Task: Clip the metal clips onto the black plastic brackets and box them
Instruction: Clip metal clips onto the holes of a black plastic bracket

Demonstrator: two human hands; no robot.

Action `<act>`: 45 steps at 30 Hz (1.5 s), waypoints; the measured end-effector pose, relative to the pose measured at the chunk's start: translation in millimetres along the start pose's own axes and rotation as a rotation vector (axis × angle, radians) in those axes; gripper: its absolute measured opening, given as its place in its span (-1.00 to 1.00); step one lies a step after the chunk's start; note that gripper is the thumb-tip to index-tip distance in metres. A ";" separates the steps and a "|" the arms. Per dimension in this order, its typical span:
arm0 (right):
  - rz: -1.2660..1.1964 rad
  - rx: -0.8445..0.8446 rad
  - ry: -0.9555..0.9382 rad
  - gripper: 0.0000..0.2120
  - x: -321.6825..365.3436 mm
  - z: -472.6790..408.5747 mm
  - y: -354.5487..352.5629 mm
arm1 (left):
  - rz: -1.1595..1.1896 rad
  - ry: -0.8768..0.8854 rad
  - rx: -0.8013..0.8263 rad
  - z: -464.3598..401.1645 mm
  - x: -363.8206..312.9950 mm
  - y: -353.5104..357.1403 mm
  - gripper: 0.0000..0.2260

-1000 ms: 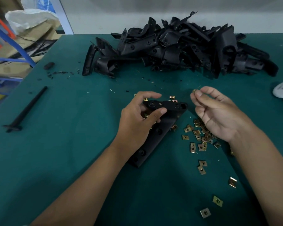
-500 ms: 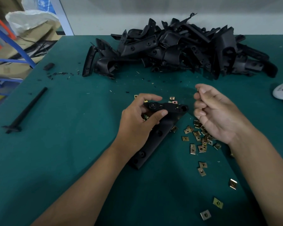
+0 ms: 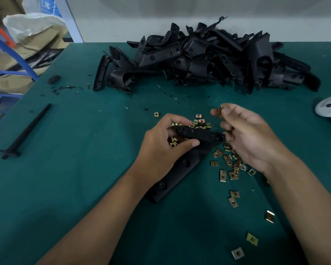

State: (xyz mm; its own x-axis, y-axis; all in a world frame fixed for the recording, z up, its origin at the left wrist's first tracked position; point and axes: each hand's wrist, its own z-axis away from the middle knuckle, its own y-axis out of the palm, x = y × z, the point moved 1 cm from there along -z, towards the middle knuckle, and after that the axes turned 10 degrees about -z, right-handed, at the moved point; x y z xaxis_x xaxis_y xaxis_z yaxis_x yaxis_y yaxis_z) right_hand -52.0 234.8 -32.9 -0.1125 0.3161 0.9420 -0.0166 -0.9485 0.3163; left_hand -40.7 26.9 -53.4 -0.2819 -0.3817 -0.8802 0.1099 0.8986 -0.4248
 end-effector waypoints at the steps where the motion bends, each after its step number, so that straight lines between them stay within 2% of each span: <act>1: 0.043 -0.010 -0.027 -0.89 -0.9 0.5 0.6 | -0.003 0.003 0.001 0.2 0.2 0.3 -0.70; 6: 0.269 0.107 -0.157 -0.79 -1.8 6.1 7.6 | -0.023 0.078 -0.022 -0.9 -1.4 -0.5 -0.72; 11: 0.296 0.155 -0.202 -0.91 -3.5 9.7 15.1 | -0.025 0.096 -0.026 -0.5 -3.3 -1.6 -0.71; 14: 0.271 0.160 -0.182 -0.86 -4.9 10.0 15.2 | -0.008 0.081 -0.040 -0.6 -2.5 -1.3 -0.67; 34: 0.226 0.224 -0.123 -0.93 -3.9 10.0 13.2 | 0.053 0.064 -0.024 -2.3 1.3 -0.9 -0.68; 37: 0.282 0.300 -0.117 -0.93 -3.3 13.2 15.2 | 0.070 0.051 -0.035 -3.9 2.7 -3.1 -0.68; 41: 0.403 0.249 -0.181 -0.90 -7.0 14.4 19.8 | 0.069 0.061 -0.051 -2.5 1.6 -2.6 -0.68; 45: 0.497 0.295 -0.248 -0.88 -2.2 16.2 19.9 | 0.076 0.068 -0.054 -2.7 2.4 -2.3 -0.68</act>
State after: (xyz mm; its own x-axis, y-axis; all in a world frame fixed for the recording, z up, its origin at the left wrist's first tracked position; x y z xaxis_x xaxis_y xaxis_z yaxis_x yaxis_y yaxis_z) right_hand -36.0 215.6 -27.0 0.1982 -0.1321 0.9712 0.2571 -0.9492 -0.1815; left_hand -44.2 24.6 -54.1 -0.3387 -0.2983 -0.8923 0.0825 0.9353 -0.3440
